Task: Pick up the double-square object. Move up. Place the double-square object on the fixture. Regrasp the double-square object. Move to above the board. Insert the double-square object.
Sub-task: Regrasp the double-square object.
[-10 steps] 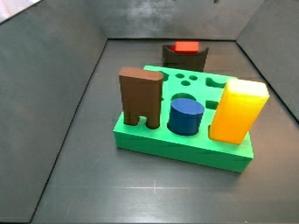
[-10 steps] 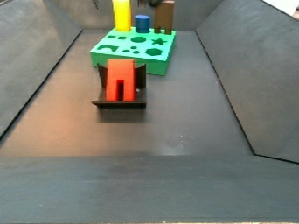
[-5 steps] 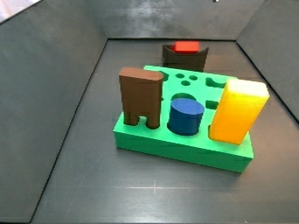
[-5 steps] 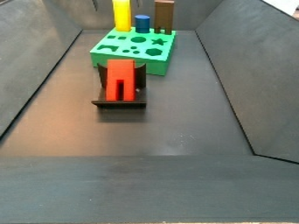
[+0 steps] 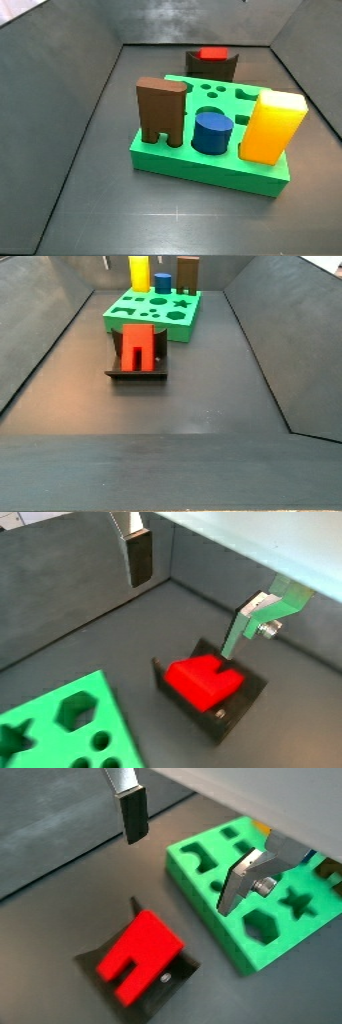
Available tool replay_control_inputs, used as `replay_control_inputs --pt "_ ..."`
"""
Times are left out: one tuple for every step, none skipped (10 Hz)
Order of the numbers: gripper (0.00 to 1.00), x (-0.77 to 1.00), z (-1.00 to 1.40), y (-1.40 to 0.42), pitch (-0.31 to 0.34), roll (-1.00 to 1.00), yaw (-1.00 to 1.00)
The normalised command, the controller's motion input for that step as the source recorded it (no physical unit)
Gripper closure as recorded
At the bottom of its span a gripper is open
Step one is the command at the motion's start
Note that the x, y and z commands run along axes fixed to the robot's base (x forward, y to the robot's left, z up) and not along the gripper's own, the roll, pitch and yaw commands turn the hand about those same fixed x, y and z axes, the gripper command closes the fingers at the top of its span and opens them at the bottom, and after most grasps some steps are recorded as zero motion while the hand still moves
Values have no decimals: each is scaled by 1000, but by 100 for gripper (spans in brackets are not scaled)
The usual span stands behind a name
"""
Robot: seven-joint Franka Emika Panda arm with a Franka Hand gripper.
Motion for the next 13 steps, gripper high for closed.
replay_control_inputs --pt "0 -28 7 -16 -4 1000 34" --pt "0 -21 11 -17 -2 1000 35" --pt "0 -12 11 -15 0 1000 36" --pt "0 11 3 -21 8 1000 38" --pt "0 20 -3 -22 14 1000 40" --pt "0 38 -10 -24 25 1000 43" --pt "0 49 -6 -26 37 1000 46" --pt "0 67 -11 -29 59 1000 54" --pt "0 81 -14 -33 80 1000 63" --pt "0 89 -12 -35 106 1000 75" --pt "0 96 -10 -40 133 1000 95" --pt "0 98 -17 -41 154 889 126" --pt "0 97 -14 -42 148 765 135"
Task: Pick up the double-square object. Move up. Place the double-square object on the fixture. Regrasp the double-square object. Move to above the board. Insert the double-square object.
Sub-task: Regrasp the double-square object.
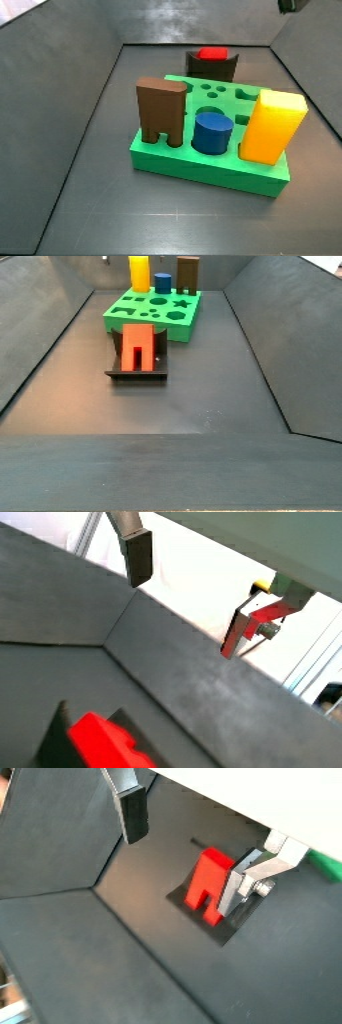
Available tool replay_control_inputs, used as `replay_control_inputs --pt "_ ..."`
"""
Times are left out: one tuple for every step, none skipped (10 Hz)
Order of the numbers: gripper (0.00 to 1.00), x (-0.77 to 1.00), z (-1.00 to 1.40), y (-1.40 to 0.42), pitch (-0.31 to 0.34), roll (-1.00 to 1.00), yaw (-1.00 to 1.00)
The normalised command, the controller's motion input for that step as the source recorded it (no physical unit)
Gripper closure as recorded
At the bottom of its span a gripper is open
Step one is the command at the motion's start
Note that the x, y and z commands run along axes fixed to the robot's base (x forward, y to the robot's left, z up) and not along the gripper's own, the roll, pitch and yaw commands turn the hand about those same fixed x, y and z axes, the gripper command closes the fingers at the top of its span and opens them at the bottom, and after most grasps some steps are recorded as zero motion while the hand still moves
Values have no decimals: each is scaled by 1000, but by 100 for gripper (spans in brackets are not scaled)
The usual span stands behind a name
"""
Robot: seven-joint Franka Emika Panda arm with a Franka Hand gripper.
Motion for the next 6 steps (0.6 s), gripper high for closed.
replay_control_inputs --pt "0 99 -18 -44 128 517 157" --pt "0 95 -12 -35 106 304 170" --pt "0 86 -3 -30 79 208 176" --pt "0 34 -1000 76 125 36 229" --pt "0 34 -1000 74 102 26 225" --pt "0 48 -1000 70 58 23 221"
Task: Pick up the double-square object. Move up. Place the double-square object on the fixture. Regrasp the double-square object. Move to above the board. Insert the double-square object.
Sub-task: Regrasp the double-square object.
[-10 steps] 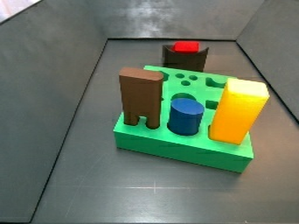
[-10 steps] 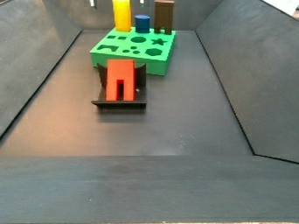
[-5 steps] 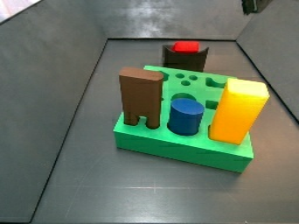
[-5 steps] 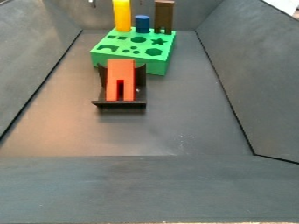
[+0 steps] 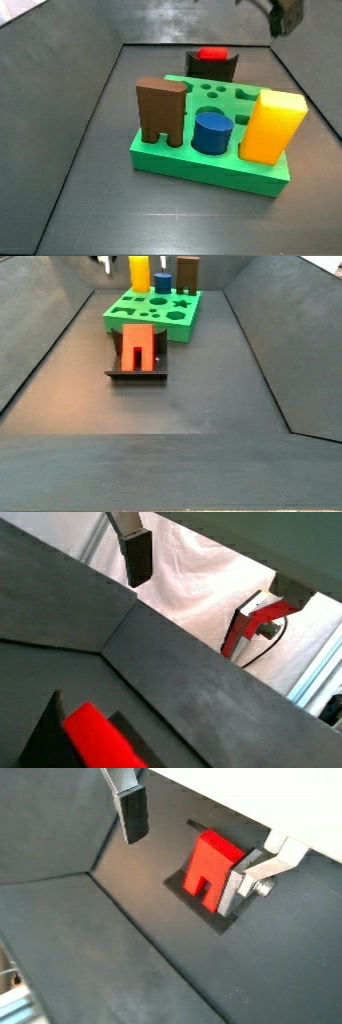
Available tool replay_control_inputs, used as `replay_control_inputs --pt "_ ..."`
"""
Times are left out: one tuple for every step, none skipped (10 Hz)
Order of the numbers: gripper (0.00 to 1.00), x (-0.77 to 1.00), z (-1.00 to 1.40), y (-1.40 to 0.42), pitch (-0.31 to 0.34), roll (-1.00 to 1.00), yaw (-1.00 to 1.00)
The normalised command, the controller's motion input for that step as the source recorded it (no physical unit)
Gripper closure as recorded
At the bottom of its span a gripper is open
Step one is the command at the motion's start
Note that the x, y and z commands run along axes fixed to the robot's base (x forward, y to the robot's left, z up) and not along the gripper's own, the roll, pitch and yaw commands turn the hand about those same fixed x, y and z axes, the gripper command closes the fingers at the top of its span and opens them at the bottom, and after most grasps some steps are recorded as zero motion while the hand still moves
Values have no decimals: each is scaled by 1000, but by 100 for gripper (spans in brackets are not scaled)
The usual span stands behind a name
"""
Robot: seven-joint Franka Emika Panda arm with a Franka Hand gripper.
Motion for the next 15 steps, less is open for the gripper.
replay_control_inputs --pt "0 61 -1000 62 -7 30 206" --pt "0 69 -1000 60 -54 39 185" --pt "0 76 -1000 56 -93 53 154" --pt "0 84 -1000 50 -126 67 115" --pt "0 92 -1000 47 -144 79 65" --pt "0 100 -1000 40 -142 81 28" --pt "0 109 -1000 35 -123 83 -7" --pt "0 106 -867 22 -90 81 -42" --pt "0 98 -714 14 -63 80 -54" --pt "0 92 -564 9 -34 78 -56" --pt "0 84 -419 6 -11 77 -52" --pt "0 59 -301 -4 11 81 -63" --pt "0 54 -301 1 16 85 -63" --pt "0 51 -302 0 20 84 -58" --pt "0 48 -303 0 24 83 -55"
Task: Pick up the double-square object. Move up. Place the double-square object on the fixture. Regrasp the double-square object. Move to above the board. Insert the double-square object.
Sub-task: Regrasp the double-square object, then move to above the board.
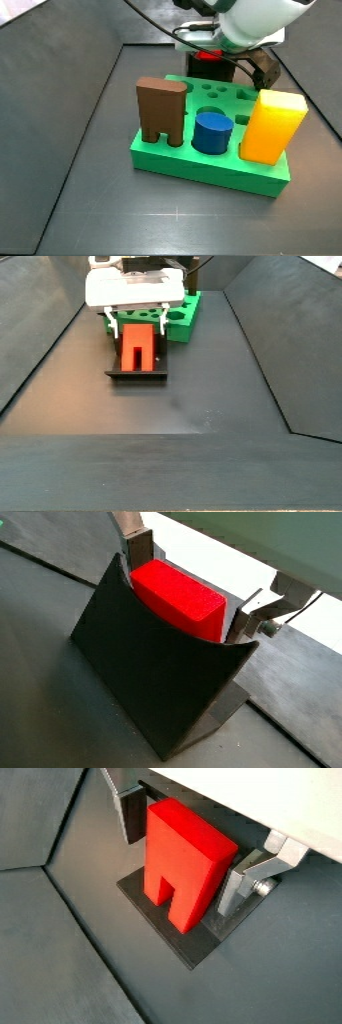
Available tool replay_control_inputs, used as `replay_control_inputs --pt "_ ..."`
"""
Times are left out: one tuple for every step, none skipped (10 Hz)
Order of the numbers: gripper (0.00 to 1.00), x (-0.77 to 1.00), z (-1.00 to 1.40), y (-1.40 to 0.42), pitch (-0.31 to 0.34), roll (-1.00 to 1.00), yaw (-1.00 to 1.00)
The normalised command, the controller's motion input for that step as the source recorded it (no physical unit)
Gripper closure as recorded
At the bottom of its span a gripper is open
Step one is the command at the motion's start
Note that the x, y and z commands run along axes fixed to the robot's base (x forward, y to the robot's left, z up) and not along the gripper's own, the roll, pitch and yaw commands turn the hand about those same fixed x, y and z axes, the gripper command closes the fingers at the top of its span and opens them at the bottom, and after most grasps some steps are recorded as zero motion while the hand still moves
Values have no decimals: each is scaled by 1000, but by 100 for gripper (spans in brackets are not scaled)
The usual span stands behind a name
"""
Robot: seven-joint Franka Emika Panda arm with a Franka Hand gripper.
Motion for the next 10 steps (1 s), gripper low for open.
replay_control_inputs --pt "0 46 -303 -1 26 82 -52" --pt "0 44 -304 -1 28 81 -50" --pt "100 0 -500 0 0 0 0" --pt "100 -6 1000 150 206 82 104" --pt "100 -6 1000 149 205 82 104" --pt "100 -2 1000 139 177 38 121" --pt "100 -4 1000 125 135 -2 152" --pt "100 -4 1000 118 90 -27 165" --pt "100 -3 1000 115 65 -32 164" --pt "100 -3 1000 107 25 -34 150"
